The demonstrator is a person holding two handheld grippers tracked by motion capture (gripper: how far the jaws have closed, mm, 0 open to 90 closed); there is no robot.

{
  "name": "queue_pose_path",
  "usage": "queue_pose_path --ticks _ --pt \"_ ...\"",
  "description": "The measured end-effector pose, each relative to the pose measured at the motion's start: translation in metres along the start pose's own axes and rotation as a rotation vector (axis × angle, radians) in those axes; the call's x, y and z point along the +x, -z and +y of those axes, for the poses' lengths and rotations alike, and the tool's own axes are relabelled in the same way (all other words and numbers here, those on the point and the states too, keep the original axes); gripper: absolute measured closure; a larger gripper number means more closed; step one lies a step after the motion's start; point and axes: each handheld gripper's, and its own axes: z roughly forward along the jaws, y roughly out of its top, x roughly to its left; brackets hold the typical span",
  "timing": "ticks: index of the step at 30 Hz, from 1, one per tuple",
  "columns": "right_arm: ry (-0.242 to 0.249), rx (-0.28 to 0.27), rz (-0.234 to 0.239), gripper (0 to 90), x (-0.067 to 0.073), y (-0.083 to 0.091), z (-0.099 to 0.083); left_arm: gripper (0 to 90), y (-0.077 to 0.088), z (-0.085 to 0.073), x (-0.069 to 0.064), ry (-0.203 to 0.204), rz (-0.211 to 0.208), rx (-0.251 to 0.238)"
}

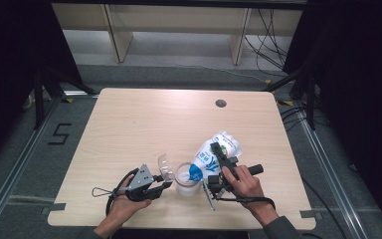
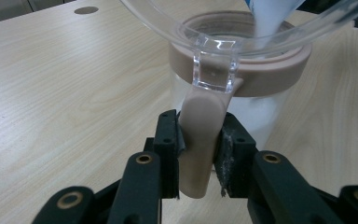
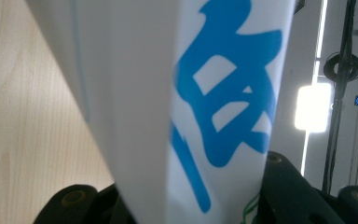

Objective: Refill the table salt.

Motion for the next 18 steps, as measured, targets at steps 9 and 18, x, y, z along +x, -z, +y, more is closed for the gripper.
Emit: queue_pose_path --ticks 9,18 --pt "0.032 -0.014 -0.007 73.4 -0.0025 -0.0019 -0.0001 71.7 -0.0001 0.0 -0.0001 0.0 0.0 0.0" --pt "0.002 -0.006 -0.01 73.5 0.0003 -0.0064 0.0002 71.7 0.0001 -0.0001 0.0001 -0.001 0.0 0.0"
